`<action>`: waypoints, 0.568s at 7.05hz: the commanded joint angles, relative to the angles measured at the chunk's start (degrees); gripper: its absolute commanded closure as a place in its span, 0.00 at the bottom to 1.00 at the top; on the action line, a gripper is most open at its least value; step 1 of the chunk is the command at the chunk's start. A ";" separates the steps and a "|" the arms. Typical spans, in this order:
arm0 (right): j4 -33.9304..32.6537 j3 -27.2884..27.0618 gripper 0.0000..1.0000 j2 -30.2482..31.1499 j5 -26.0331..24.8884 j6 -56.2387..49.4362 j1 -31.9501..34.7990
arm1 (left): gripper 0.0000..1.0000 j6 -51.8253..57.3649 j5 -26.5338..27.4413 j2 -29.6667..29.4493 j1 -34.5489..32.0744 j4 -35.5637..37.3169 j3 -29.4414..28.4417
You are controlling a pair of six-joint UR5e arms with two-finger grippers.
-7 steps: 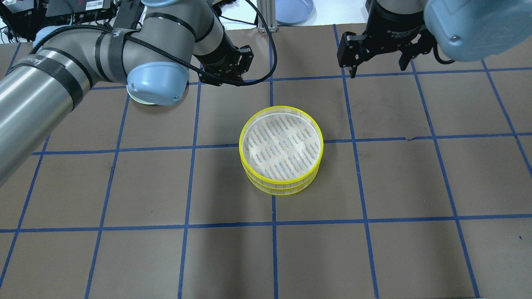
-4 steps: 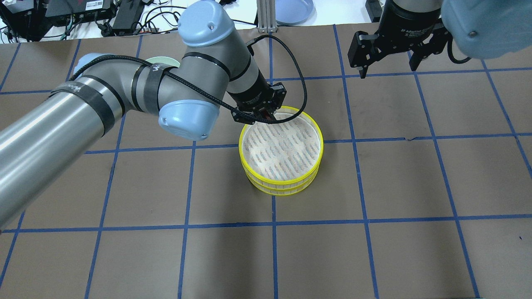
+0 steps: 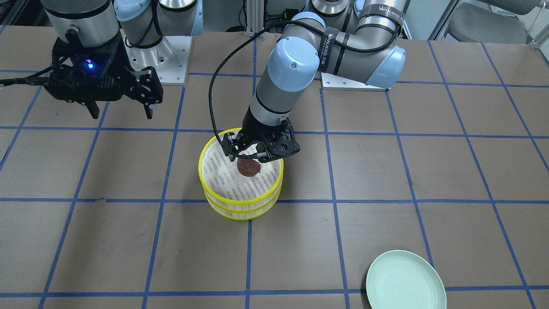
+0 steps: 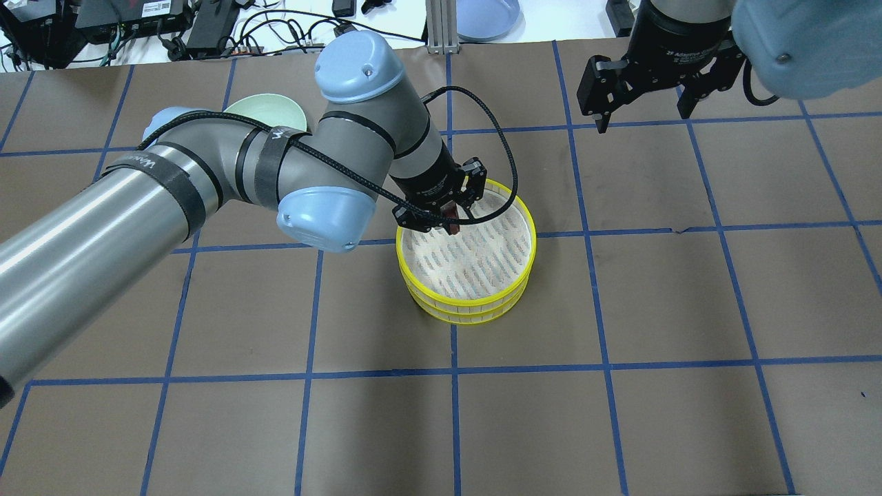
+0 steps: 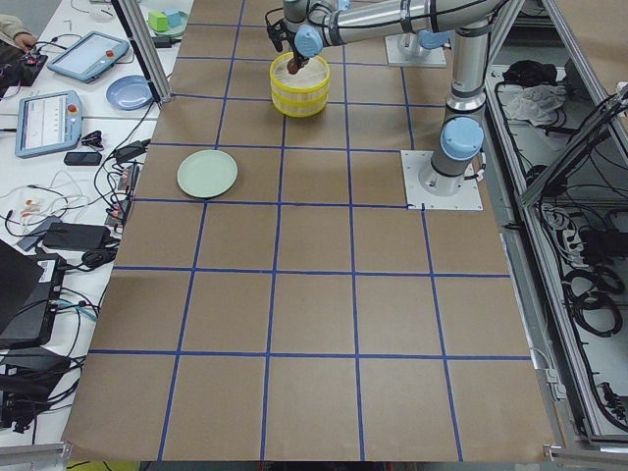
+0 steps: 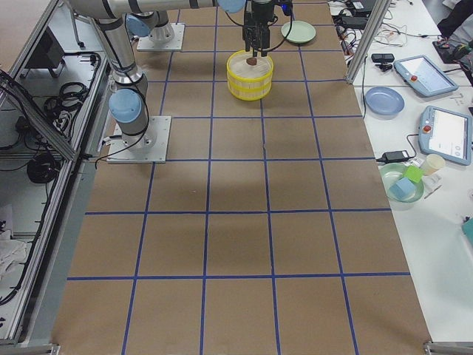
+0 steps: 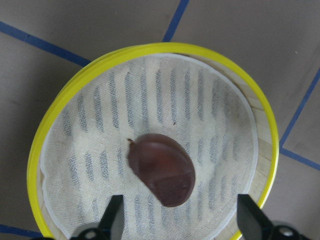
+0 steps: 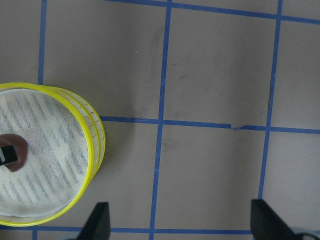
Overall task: Place buns in different layers of steamer
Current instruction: 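Carry the brown bun over the top tier and release it with the left gripper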
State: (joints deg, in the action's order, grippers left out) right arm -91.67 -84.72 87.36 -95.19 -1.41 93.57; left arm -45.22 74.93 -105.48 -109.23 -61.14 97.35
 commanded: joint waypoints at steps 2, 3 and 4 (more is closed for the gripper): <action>-0.09 -0.01 0.00 0.00 0.00 -0.61 -0.05 | 0.00 0.91 0.82 0.89 2.07 0.14 -2.16; 0.17 -0.10 0.00 0.00 0.09 -0.62 -0.05 | 0.00 6.40 1.09 1.15 5.22 -0.21 -3.04; 0.09 -0.18 0.00 0.00 0.00 -0.44 -0.05 | 0.00 19.68 1.10 1.59 8.82 -1.78 -3.48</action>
State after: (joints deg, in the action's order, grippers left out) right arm -91.59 -84.82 87.36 -95.15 -1.96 93.52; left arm -37.02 75.83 -104.32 -104.22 -61.63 94.63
